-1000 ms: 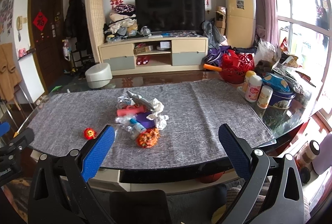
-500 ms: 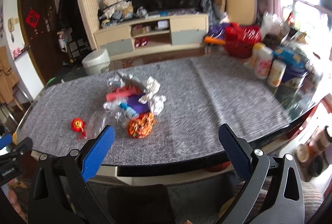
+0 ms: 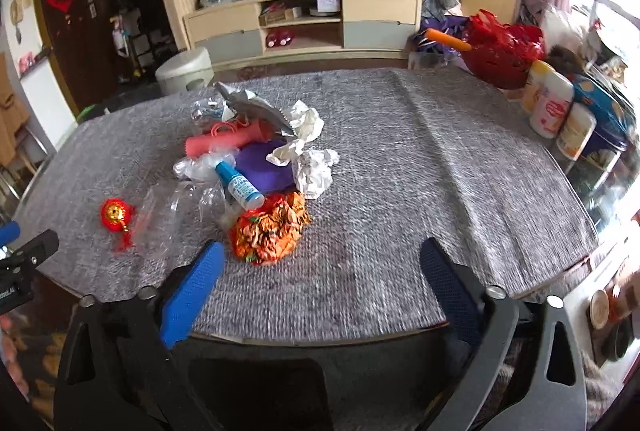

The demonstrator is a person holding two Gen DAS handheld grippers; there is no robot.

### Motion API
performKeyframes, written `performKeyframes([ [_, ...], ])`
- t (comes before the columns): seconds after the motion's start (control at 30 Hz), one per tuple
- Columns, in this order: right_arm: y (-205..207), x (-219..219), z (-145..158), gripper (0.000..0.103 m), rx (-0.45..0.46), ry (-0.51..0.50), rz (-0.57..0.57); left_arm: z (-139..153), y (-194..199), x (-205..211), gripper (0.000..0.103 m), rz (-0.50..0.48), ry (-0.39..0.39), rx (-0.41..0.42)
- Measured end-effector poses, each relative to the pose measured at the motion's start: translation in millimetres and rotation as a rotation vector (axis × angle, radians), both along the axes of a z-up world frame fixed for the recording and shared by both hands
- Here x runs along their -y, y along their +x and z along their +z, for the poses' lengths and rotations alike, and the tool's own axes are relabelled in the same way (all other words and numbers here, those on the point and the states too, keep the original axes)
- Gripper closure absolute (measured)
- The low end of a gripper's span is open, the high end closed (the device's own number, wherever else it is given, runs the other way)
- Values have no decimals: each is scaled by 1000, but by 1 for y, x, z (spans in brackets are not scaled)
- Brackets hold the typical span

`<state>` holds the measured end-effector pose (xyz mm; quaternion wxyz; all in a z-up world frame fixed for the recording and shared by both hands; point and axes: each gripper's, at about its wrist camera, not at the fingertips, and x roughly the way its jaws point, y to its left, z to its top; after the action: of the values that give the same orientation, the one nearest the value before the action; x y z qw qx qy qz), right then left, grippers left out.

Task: Collect trash
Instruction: 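Grasp the red lantern with the left tool while the right tool grasps the orange wrapper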

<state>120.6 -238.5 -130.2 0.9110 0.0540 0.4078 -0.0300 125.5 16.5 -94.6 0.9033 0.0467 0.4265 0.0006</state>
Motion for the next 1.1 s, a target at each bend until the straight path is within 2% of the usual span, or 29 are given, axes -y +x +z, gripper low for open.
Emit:
performKeyframes([
  [0.07,7,3,-5,33,-17,41,9,-5,12,1,9,-14,-8,-8],
  [0.1,9,4,-7,38,-22,53,12,-8,17,3,15,-21,-4,-14],
  [0.13,11,5,-9,39,-26,68,14,-10,24,5,22,-27,-2,-20],
  [0.3,19,10,-12,52,-35,121,24,-20,46,9,39,-39,-16,-40],
  [0.67,35,-12,-22,53,-64,174,90,-51,74,6,42,-47,-55,-116],
  [0.87,40,-24,-28,53,-78,190,128,-62,85,8,61,-69,-106,-149],
  [0.97,40,-25,-26,60,-72,196,142,-64,84,9,72,-86,-120,-151],
  [1.1,36,-24,-21,62,-63,161,147,-58,78,10,72,-87,-107,-127],
])
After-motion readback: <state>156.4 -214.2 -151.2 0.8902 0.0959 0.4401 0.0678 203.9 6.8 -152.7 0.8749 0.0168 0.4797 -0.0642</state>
